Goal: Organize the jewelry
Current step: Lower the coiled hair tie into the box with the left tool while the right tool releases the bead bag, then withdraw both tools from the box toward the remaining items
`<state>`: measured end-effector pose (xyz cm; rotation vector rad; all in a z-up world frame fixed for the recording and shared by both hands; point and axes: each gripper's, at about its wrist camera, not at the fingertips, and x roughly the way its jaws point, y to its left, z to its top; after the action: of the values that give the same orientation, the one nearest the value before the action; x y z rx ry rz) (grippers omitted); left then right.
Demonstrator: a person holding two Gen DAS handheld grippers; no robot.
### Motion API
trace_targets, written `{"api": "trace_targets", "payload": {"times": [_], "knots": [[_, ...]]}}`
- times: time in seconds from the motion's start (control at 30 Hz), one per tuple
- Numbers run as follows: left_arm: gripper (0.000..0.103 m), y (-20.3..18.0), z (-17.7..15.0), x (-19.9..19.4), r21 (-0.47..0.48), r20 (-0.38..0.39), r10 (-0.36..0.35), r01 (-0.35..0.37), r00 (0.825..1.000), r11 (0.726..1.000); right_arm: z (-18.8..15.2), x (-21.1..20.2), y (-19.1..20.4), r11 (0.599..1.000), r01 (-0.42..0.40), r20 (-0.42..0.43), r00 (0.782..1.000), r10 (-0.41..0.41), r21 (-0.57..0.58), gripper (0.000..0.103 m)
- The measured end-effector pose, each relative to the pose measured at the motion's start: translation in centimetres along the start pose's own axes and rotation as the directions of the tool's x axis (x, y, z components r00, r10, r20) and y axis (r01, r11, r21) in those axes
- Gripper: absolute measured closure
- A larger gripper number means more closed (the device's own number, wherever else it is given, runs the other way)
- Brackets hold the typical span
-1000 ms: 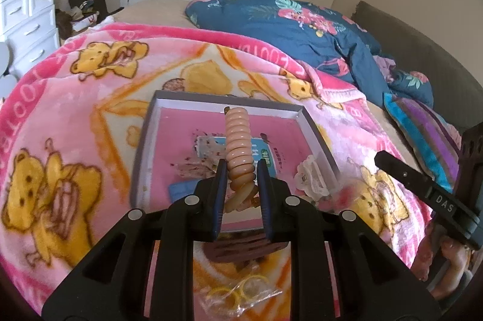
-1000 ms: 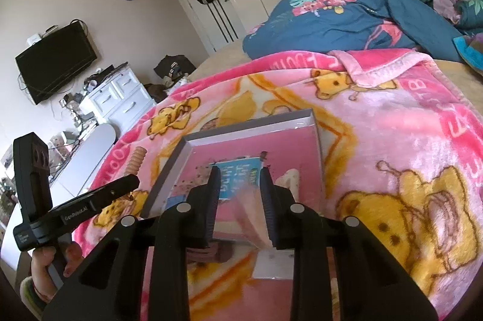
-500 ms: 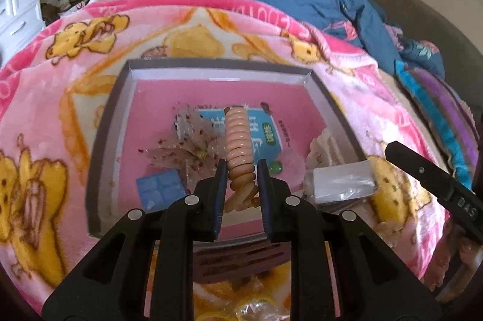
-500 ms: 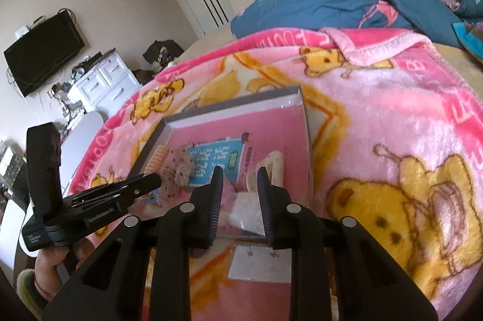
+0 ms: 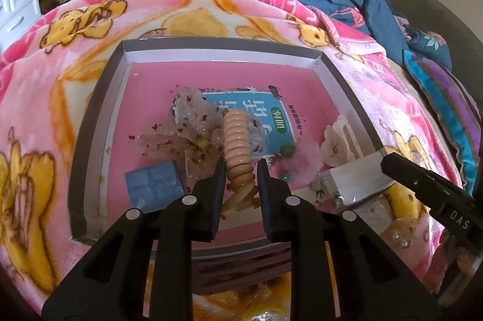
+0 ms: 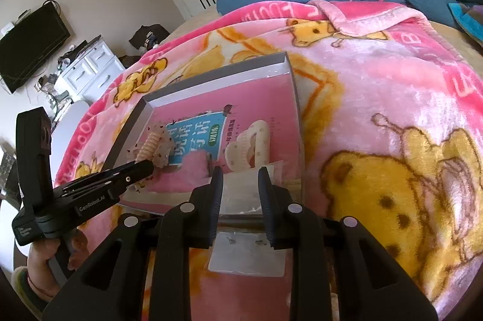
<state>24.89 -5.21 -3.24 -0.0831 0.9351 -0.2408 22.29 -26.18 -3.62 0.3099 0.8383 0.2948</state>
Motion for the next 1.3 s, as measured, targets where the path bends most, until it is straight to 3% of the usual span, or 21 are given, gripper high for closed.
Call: {"api": "trace_targets", "payload": {"times": [0.07,0.13,0.33,0.5,1.0,1.3], "knots": [[0.087,0.0,0.0,0.0,0.0,0.002,-0.001,0.001,1.0,1.0,0.1,-0.3,-0.1,1.0,-0.002,0.01,1.0,0.002,0.005,0.075],[0.083,0.0,0.0,-0.2,0.001,0.009,-0.004,0.004,1.0,1.0,0.1,-0.9,-0.3,1.0,-0.002,0.025,1.0,0.001,0.01,0.065],[0.083,-0.2,0.0,-1.0,-0.004,0.029,-0.002,0.002,1.0,1.0,0.3,-3.4,-0.3,1.0,0.002,0.082,0.997,-0.003,0.012,0.035],[0.083,0.1,0.0,-2.0,-0.022,0.043,-0.008,0.009,0.999,1.0,0.4,-5.1,-0.2,1.0,-0.002,0.108,0.994,0.001,0.01,0.024],[0.071,1.7,-0.3,-7.9,-0.084,0.127,-0.001,0.012,0.992,0.996,0.6,-9.2,1.2,1.0,-0.019,0.161,0.987,0.019,-0.007,0.019],[0.051,1.4,-0.7,-11.8,-0.081,0.186,-0.003,0.019,0.983,0.997,0.6,-11.7,2.6,0.999,-0.032,0.196,0.98,0.038,-0.036,0.011]]}}
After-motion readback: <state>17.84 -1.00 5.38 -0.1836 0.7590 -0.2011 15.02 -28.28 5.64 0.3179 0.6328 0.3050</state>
